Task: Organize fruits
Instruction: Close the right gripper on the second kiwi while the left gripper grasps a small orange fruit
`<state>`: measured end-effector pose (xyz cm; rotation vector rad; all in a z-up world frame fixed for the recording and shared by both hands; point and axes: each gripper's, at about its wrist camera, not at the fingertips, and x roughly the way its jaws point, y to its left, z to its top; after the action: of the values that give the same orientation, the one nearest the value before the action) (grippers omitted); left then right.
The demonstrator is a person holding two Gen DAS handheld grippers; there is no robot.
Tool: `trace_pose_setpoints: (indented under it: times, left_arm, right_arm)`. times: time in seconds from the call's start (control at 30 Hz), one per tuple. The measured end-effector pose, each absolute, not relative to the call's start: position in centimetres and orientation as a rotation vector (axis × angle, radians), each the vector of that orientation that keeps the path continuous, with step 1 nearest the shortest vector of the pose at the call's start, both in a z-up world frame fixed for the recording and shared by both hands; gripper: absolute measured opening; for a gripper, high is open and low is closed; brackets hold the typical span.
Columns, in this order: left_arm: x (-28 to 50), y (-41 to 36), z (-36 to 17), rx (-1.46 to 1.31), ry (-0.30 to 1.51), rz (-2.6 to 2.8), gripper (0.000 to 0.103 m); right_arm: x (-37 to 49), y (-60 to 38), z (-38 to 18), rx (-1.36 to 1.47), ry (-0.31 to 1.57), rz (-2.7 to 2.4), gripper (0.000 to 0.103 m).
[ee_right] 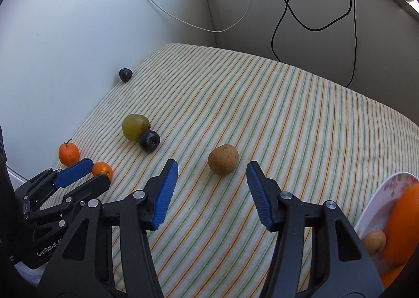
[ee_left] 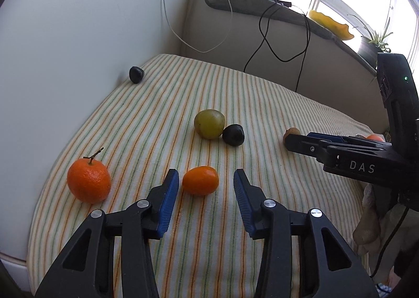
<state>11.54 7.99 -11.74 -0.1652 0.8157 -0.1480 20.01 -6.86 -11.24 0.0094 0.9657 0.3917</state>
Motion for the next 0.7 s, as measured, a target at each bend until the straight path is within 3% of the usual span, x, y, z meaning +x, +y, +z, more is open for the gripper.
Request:
trace_pose_setpoints:
  times: [0.13, 0.43, 0.57, 0.7]
  left_arm:
    - [11.7, 7.9, -12.1, -0.167, 0.827, -0.148, 0.039]
    - [12.1, 7.9, -12.4, -0.159, 0.834, -0.139, 0.029]
    - [12.2, 7.9, -12.4, -0.156, 0.833, -0.135, 0.027]
    - [12.1, 7.8, -12.3, -0.154, 0.829, -0.134, 0.027]
  right_arm:
    - [20.5, -7.0, -11.9, 0.015, 0.978, 0.388, 0.049]
    - [21.2, -6.3, -12.8, -0.011, 0.983, 0.390, 0.041]
    - [21.3, -5.9, -13.0, -0.032, 0.980, 0.388, 0.028]
    - [21.3, -5.9, -13.0, -0.027, 0.977, 0.391, 0.027]
